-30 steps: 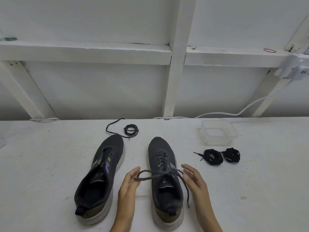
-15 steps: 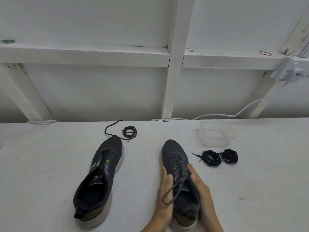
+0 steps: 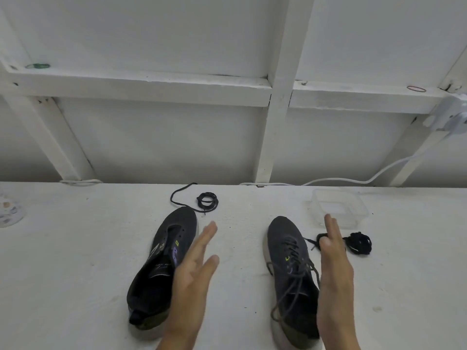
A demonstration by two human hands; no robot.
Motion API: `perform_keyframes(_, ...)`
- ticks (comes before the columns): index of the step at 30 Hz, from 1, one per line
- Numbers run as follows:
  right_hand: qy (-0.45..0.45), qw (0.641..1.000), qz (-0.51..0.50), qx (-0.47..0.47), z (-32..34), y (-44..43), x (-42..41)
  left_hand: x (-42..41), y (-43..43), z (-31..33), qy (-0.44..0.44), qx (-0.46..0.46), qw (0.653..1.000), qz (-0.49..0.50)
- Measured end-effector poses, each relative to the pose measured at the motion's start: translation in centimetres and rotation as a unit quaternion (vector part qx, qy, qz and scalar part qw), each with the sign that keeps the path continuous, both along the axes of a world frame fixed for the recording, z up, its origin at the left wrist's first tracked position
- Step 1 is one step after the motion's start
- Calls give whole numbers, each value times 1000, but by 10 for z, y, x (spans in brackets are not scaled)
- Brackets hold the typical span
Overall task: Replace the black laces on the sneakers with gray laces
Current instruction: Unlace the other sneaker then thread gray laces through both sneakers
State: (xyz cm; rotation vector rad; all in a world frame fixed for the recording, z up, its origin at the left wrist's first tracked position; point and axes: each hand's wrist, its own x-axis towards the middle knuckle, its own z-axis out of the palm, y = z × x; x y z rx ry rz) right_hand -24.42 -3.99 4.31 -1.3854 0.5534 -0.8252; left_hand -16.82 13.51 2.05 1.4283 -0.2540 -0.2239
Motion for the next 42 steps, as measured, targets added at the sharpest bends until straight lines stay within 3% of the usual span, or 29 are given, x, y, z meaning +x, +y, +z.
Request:
perform_keyframes(3, -89, 992, 70, 55, -9, 39, 19, 25, 48, 17, -60, -6, 992, 107)
perform_keyframes(5, -84, 985, 129, 73, -15, 62, 35, 53, 74, 6, -28, 23, 988, 147)
perform_keyframes(8, 32, 969, 231, 76, -47, 106, 66, 86, 90, -22, 56, 87, 989, 107)
perform_keyframes(12, 144, 942, 286, 102, -90, 137, 110, 97, 81, -55, 212, 18, 977, -30)
perform_keyframes(16, 152, 943, 277, 102, -110, 152, 125, 107, 84, -94, 217, 61, 974, -17)
perform_keyframes(20, 152, 945, 260, 131, -117, 144, 108, 84, 65, -82, 225, 65, 972, -7)
perform_keyframes(25, 154, 944, 244, 161, -110, 117, 89, 68, 54, -96, 196, 87, 975, 56)
perform_keyframes(31, 192, 975, 113, 15, -91, 69, 161, 133, 64, -76, 113, 107, 972, 179)
perform_keyframes(35, 266, 947, 134, -120, -99, 54, 231, 208, 44, -65, 45, 190, 967, 163)
perform_keyframes(38, 345, 903, 142, -213, -109, 53, 259, 262, 18, -67, -52, 347, 932, 93)
perform_keyframes(42, 372, 876, 137, -274, -118, 50, 266, 313, -17, -76, -180, 531, 828, -27)
